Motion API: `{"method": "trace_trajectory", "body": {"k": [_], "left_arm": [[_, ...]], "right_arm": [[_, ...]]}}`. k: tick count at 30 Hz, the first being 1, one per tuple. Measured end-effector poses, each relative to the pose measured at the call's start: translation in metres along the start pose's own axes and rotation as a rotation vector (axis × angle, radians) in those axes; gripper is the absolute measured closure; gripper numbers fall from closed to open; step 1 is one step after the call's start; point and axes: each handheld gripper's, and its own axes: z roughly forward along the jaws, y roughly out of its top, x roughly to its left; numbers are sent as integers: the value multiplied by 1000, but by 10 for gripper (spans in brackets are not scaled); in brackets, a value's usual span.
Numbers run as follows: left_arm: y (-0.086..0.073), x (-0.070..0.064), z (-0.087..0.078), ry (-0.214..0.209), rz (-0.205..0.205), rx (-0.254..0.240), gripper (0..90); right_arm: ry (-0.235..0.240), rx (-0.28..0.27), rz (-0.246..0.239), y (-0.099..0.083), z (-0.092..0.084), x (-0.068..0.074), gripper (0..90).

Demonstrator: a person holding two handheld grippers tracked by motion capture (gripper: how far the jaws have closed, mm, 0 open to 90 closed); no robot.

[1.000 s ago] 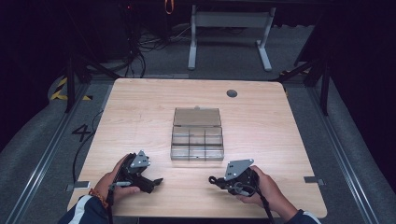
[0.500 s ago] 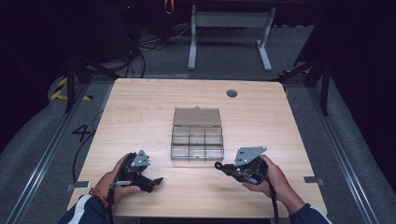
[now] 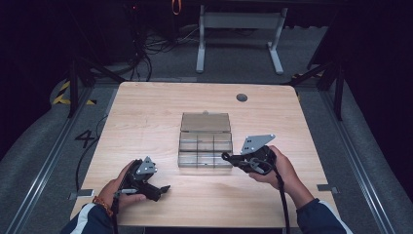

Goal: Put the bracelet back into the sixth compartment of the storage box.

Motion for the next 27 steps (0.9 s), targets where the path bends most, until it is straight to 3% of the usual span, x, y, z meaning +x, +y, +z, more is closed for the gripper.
{"method": "trace_trajectory", "body": {"k": [7, 17, 27], "left_arm": [[0, 0, 0, 1, 0, 0, 5], [0, 0, 0, 2, -2, 1, 6], [0, 0, 0, 2, 0, 1, 6]], "right_arm": [[-5, 15, 9, 11, 11, -8, 816], [5, 91, 12, 21, 43, -18, 816], [4, 174, 48, 19, 73, -28, 816]]}}
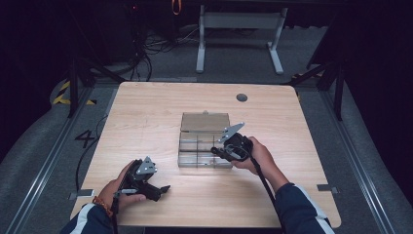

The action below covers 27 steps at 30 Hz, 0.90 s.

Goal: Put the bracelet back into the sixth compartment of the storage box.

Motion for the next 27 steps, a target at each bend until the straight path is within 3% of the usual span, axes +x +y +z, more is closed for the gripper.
{"method": "trace_trajectory", "body": {"k": [14, 27], "left_arm": [[0, 0, 0, 0, 1, -1, 6], [0, 0, 0, 0, 0, 0, 6]], "right_arm": [[44, 143, 70, 0, 26, -10, 818], [57, 180, 87, 4, 34, -12, 821]]}}
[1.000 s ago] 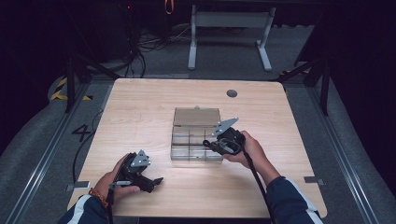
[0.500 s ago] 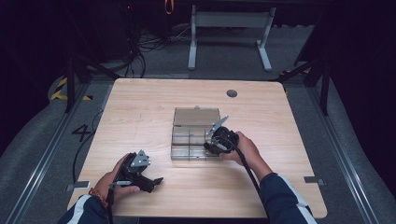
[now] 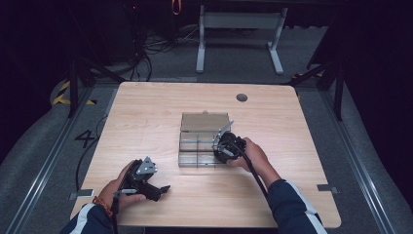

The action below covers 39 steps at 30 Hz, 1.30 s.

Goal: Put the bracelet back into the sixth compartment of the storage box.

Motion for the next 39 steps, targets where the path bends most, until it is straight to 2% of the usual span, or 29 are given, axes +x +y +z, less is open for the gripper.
{"method": "trace_trajectory", "body": {"k": [8, 12, 21, 24, 32, 39], "left_arm": [[0, 0, 0, 0, -2, 0, 6], [0, 0, 0, 0, -2, -1, 6], [0, 0, 0, 0, 0, 0, 6], [0, 0, 0, 0, 0, 0, 6], [0, 0, 0, 1, -3, -1, 6], [0, 0, 0, 1, -3, -1, 6]], "right_arm": [[2, -5, -17, -1, 1, 4, 816], [-2, -3, -19, -1, 0, 5, 756], [-53, -69, -25, -3, -18, 7, 659], [-53, -94, -35, -4, -23, 8, 650], [-91, -111, -92, -7, -35, 16, 640], [-109, -114, -109, -14, -45, 19, 633]]}}
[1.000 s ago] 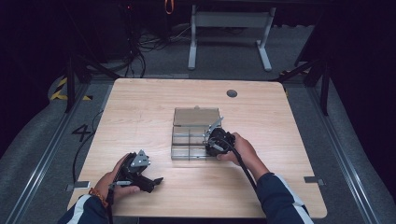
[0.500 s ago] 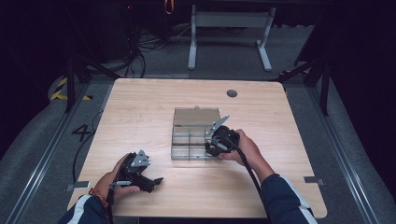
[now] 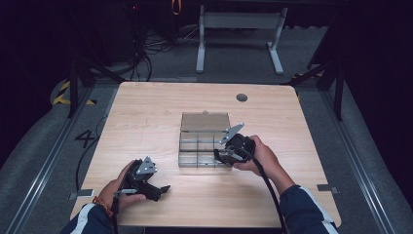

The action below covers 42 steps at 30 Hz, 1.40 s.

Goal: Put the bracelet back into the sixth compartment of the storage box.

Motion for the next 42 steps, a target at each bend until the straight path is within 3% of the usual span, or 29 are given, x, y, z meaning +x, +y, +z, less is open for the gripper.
{"method": "trace_trajectory", "body": {"k": [22, 42], "left_arm": [[0, 0, 0, 0, 2, 0, 5], [0, 0, 0, 1, -1, 0, 6]], "right_arm": [[-30, -5, -20, -23, -25, 7, 612], [-58, -5, -16, -58, -38, 8, 553]]}}
